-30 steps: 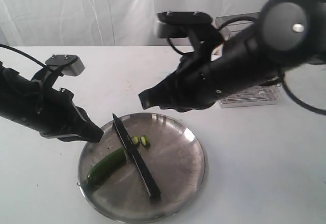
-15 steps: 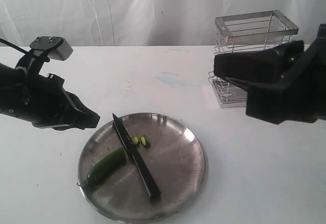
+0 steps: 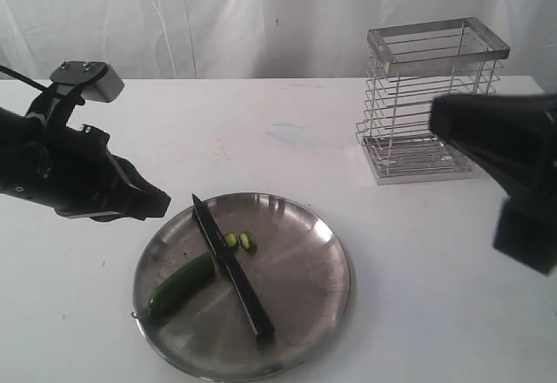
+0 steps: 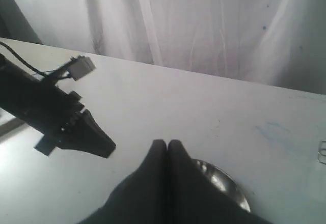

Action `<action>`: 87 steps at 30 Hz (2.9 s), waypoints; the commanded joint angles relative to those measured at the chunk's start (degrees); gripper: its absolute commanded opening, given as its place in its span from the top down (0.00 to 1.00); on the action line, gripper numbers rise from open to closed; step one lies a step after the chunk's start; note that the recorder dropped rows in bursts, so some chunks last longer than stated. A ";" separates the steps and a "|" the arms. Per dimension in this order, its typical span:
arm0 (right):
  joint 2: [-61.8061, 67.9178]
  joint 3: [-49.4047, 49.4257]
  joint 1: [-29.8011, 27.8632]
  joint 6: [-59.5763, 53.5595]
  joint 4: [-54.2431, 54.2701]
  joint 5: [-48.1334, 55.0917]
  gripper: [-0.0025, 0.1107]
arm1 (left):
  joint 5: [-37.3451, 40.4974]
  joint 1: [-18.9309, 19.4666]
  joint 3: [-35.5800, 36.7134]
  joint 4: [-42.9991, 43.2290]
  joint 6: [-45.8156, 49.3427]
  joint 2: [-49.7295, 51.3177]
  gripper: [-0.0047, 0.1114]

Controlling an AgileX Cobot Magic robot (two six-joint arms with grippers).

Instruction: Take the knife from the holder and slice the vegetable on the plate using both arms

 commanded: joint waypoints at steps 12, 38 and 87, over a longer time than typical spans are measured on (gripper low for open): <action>-32.71 29.62 -13.83 -0.82 -2.79 -0.79 0.98 | -1.37 0.24 0.13 -0.60 0.22 -0.56 0.96; -35.80 33.00 -13.83 10.15 -11.57 -1.17 0.98 | -2.91 0.24 0.13 -0.60 0.22 -0.56 0.96; -35.80 33.00 -13.83 10.15 -11.34 -1.17 0.98 | -24.43 -3.75 48.56 37.85 -31.58 -75.53 0.96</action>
